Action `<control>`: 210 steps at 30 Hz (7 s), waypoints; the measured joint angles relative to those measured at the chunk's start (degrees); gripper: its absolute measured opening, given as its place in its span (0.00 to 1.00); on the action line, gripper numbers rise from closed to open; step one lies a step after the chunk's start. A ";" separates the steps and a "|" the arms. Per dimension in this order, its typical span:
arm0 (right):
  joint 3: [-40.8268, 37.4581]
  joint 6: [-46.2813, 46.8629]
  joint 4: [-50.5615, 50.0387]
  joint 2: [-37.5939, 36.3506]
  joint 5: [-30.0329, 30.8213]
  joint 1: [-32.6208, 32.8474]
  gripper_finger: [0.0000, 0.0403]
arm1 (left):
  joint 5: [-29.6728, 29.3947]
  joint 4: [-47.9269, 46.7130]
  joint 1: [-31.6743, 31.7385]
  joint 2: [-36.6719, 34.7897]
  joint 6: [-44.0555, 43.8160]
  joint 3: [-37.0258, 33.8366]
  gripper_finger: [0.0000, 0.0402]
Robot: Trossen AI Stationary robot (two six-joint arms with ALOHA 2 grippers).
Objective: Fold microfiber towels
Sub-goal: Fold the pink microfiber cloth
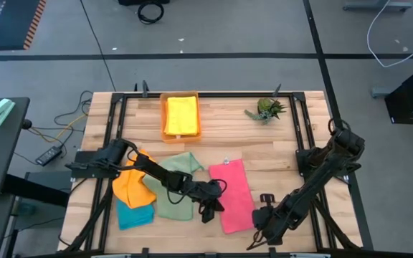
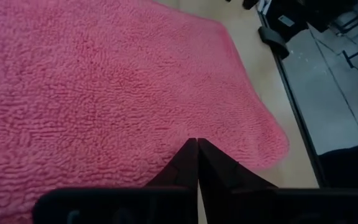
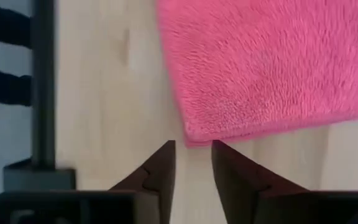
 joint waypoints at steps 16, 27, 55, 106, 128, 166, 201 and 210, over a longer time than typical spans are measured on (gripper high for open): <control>-2.95 -20.58 11.95 2.98 9.15 2.44 0.46 | 2.22 0.76 0.44 -0.02 -1.03 -0.04 0.05; -16.02 -14.33 28.40 2.42 7.46 3.05 0.39 | 5.45 0.50 0.39 -0.49 -1.57 -0.06 0.06; -16.59 -16.18 33.32 3.04 8.56 -5.30 0.02 | -9.68 -13.77 -10.87 -1.05 45.27 7.83 0.51; -16.74 3.20 18.25 -27.85 -11.38 -13.73 0.01 | 6.58 -24.84 -0.50 -15.80 -7.00 7.68 0.01; -16.65 7.25 8.49 -16.69 -6.76 -21.32 0.01 | -10.94 -30.24 3.22 -9.05 -6.75 7.74 0.01; -16.58 9.16 1.53 -28.29 2.87 -27.73 0.29 | -10.95 -33.73 11.00 -12.56 -3.52 7.82 0.22; -16.63 4.62 7.38 -9.02 12.02 -30.04 0.01 | -5.71 -30.93 9.51 -4.72 -5.98 7.79 0.02; -16.07 0.43 5.76 -13.89 19.71 -29.86 0.01 | -8.72 -29.79 11.29 -7.26 -5.58 7.77 0.04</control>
